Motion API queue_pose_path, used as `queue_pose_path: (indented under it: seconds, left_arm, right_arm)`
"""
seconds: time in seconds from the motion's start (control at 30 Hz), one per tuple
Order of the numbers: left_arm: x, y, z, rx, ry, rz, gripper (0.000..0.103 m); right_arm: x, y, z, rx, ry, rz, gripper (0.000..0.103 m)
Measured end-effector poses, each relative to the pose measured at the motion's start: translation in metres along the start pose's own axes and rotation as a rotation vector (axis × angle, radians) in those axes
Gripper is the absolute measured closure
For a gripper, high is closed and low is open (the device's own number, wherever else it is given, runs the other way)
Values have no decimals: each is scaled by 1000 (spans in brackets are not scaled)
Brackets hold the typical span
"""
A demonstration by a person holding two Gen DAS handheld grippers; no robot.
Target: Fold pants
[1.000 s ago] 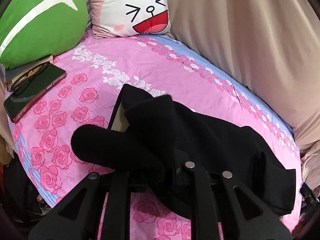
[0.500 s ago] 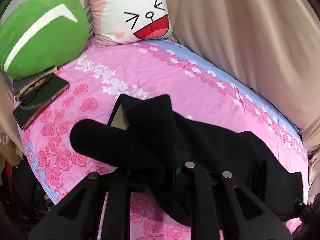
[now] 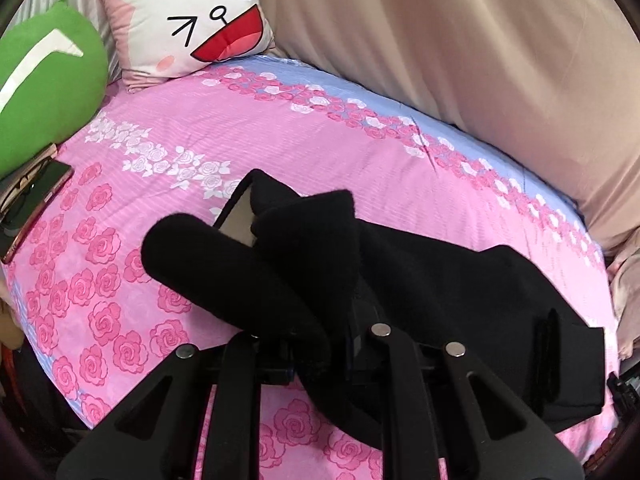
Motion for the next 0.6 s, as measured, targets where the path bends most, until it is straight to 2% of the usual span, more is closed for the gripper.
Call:
queue_pose_path:
  seconds: [0.03,0.13,0.17,0.2,0.23,0.27,0.33,0.37,0.43,0.47,0.53,0.57,0.6]
  left_arm:
    - [4,0,1,5,13,13,86]
    - [12,6,0,23,50,60,86]
    - [13,8,0,26,53,71,86]
    - [16,12,-1,29,54,81,86]
    - [18,14,-1,31,55,88,86]
    - [21,17,-1,37,56,100,84]
    - [30,25,-2,49,62,128,81]
    - [34,28,-3,54,64,138,79]
    - [42,36,-5,66,80,150,77]
    - [44,39,-7,71,85,154,73]
    - [49,43,-7,74,82,170,63]
    - [52,44,-7,68,93,191,50]
    - [55,44,-6,57,106,217,28]
  right_arm:
    - [24,-4,16,-41,-6,97,66]
    - [87,1,17,-8,-88,296,67]
    - [117,9,6,24,-121,366,70]
    - [144,19,-8,58,-151,428,82]
    - [168,26,-24,81,-173,480,86]
    - [183,32,-38,103,-175,511,99]
    - [201,31,-68,120,-163,524,101]
    - [210,34,-89,162,-189,510,101]
    - [215,39,-129,255,-149,519,102]
    - [222,41,-134,219,-135,543,98]
    - [235,44,-128,218,-79,607,98]
    - [241,41,-120,203,-84,604,98]
    - [242,40,-116,201,-113,589,98]
Point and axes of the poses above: each gripper's, at about its wrist camera, not at the fingertips, and z roughly against the way its jaws point, x to its left, y to its underside, the point moved 6 cm from there along -z, roughly the way its jaws point, and after that the axes turned 9 degrees about x, right-handed, at the moved point
